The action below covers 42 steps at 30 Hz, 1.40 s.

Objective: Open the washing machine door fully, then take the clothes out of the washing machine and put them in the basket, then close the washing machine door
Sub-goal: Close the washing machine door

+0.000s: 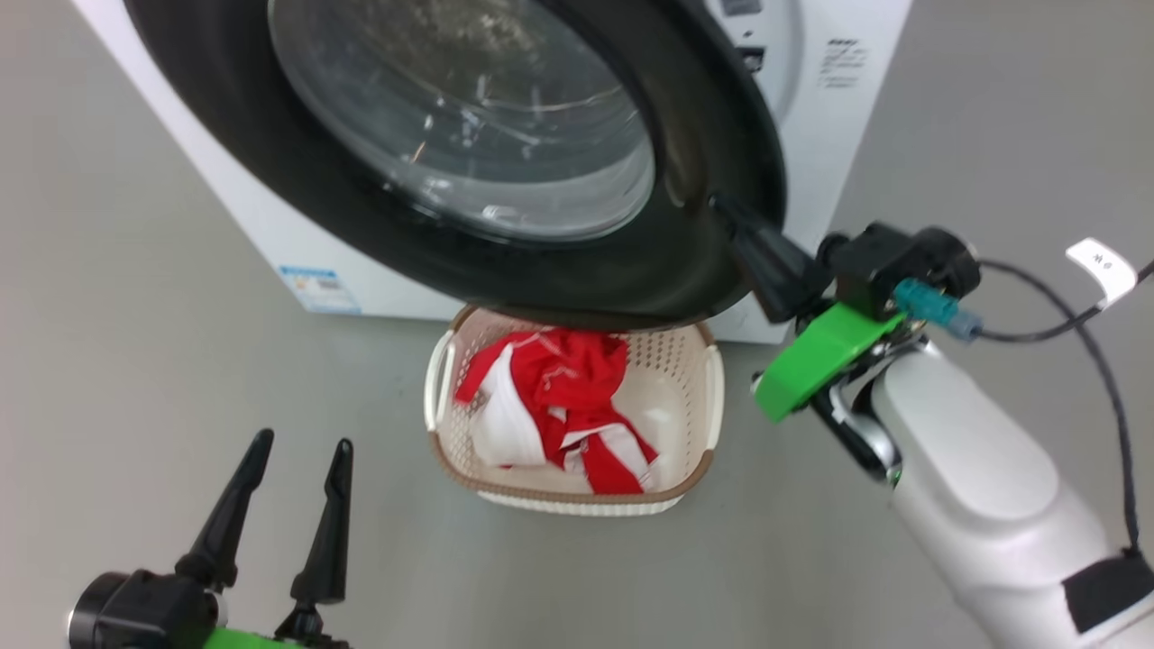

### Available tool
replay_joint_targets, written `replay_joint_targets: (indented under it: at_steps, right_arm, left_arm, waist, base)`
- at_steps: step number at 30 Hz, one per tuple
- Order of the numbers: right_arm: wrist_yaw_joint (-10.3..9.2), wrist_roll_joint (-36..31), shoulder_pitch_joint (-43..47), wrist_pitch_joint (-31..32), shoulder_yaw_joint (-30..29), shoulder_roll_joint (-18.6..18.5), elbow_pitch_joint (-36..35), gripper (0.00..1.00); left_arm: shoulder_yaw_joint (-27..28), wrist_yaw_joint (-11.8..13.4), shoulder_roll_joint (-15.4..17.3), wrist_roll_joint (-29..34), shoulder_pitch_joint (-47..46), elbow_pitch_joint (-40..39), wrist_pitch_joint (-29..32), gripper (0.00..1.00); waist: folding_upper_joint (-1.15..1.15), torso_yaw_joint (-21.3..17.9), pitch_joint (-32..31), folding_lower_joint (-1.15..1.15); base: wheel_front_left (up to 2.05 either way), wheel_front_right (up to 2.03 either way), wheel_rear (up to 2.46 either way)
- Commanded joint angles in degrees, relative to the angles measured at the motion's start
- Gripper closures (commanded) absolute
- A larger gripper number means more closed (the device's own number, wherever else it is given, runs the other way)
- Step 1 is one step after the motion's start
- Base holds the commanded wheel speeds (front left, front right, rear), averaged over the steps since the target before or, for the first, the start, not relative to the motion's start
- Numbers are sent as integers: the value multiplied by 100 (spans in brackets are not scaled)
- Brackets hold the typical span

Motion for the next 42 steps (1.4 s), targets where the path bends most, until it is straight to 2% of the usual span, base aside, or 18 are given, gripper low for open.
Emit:
replay_joint_targets:
  at_steps: [1,13,29,37,42]
  right_arm:
    - [28,48,-184,-36,22,20,-76,100]
    - [28,-55,-957,-36,-503,-92,226,100]
    - [28,-72,-2460,-36,-599,-223,1310,100]
    - [28,-437,-2778,-36,-1278,-41,1766,100]
    - [28,-561,-2632,-36,-1428,125,1628,100]
  left_arm:
    - [158,-32,52,-48,-227,-129,-52,0]
    - [-60,-32,112,-114,-504,-106,-52,0]
    - [-185,-32,69,-194,-770,-96,-52,0]
    - [-182,-32,95,-177,-836,-65,-52,0]
    - [-128,-32,117,-167,-826,-43,-52,0]
  waist:
    - [0,202,244,0]
    - [0,419,691,0]
    - [0,621,1123,0]
    - [0,600,1166,0]
    - [0,501,1111,0]
  base:
    - [0,0,0]
    - [0,0,0]
    - [0,0,0]
    - [0,0,0]
    - [0,0,0]
